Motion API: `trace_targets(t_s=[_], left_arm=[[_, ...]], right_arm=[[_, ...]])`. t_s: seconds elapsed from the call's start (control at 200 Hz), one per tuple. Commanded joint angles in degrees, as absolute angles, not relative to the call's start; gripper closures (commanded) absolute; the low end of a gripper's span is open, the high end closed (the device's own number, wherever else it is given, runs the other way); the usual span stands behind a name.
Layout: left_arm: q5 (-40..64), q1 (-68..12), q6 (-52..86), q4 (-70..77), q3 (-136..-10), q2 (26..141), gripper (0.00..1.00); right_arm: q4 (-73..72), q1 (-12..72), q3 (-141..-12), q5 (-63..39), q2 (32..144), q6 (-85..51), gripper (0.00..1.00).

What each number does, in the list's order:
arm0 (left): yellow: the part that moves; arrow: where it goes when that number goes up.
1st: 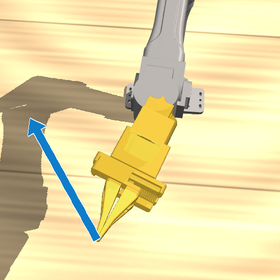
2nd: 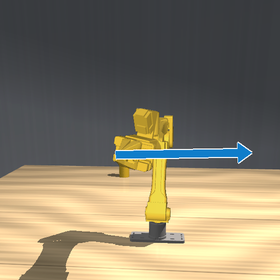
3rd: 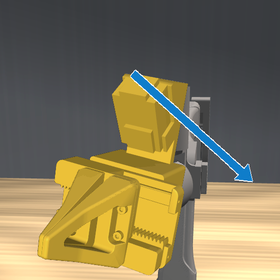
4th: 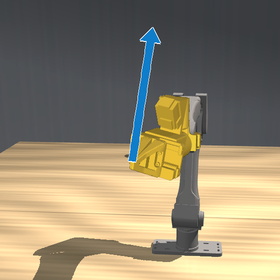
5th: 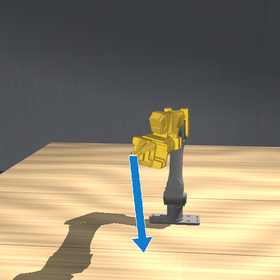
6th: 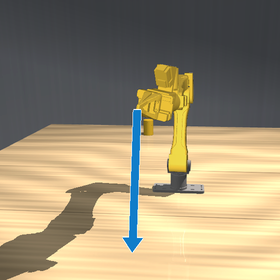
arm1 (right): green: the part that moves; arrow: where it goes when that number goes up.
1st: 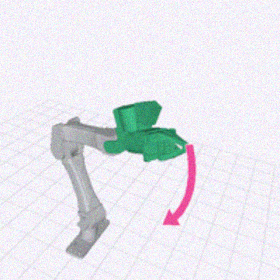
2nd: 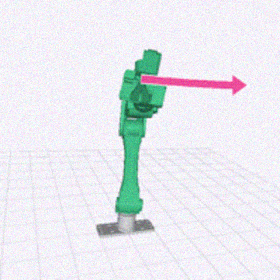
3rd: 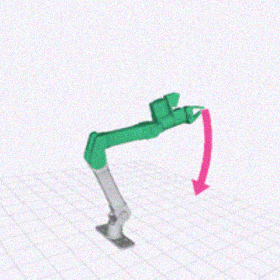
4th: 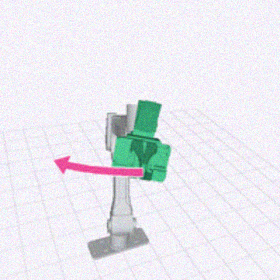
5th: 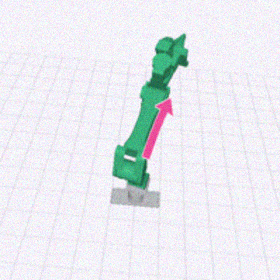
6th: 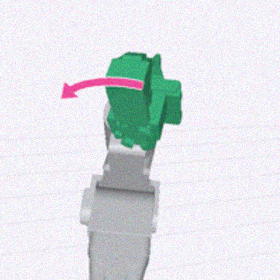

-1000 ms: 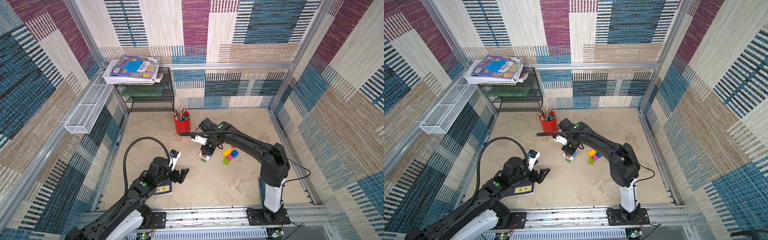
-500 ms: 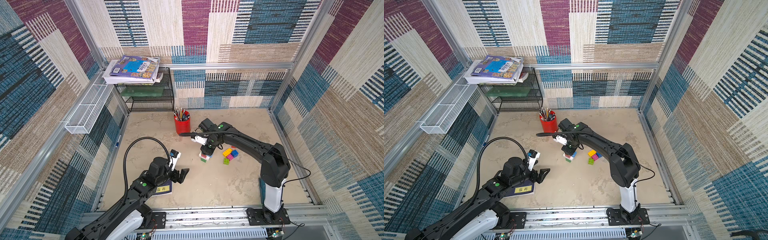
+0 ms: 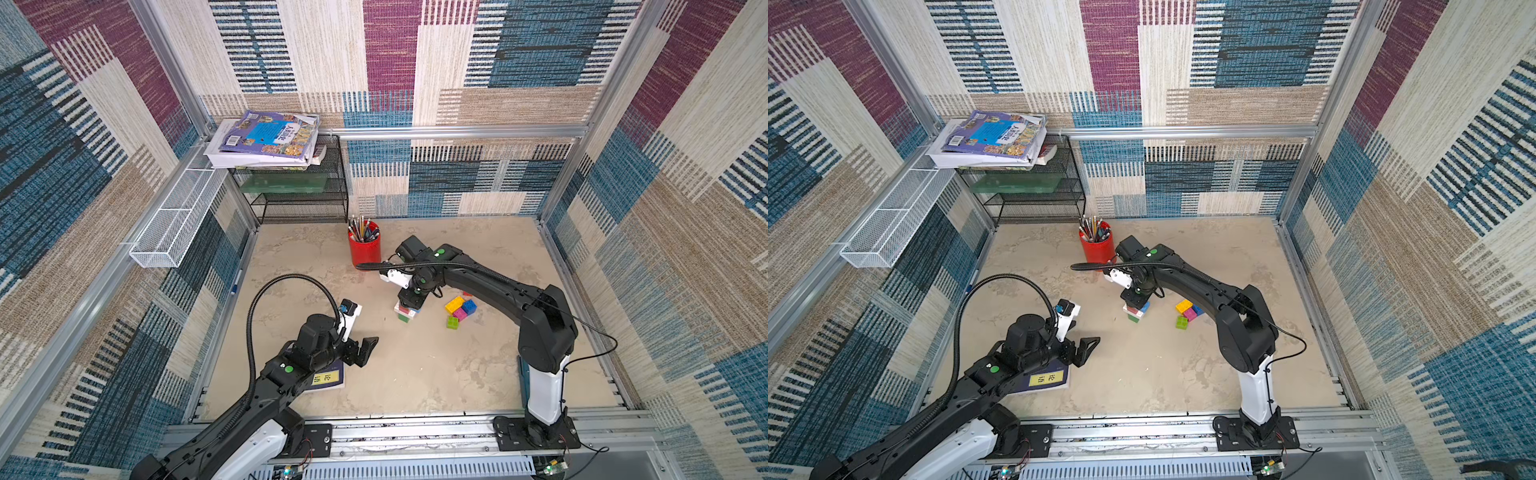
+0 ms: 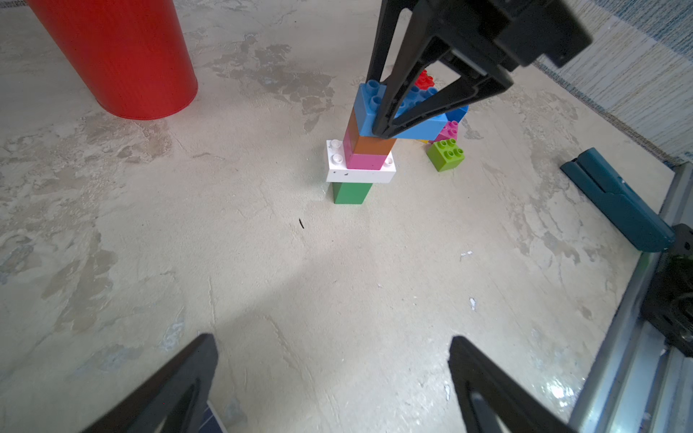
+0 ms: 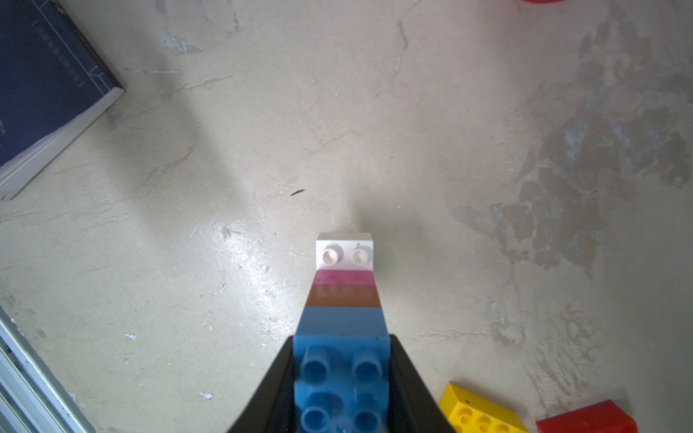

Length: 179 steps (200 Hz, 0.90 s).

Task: Assemble the letter f with lego
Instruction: Assemble the lego brick with the lego brick, then place the lego brick at the center of the board.

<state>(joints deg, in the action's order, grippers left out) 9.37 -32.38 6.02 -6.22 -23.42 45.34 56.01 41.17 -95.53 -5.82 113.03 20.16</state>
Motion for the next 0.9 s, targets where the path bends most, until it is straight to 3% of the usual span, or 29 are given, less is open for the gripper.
trace_targets(t_s=[0.0,0.481,0.891], left_arm=[[9.6,-32.4,6.0,-5.6,-23.7,45.4,0.01],[9.6,-32.4,6.0,-5.6,-23.7,45.4,0.01],[9.6,-32.4,5.9,-5.6,-23.7,45.4,0.01]], right_arm=[[61.6,41.3,-93.3,-4.2,117.5,19.2,0.75],[62.4,39.3,-99.3,-3.0,117.1,16.4,0.77],[60.3,33.5,-106.5,-9.4,116.2,13.0,0.77]])
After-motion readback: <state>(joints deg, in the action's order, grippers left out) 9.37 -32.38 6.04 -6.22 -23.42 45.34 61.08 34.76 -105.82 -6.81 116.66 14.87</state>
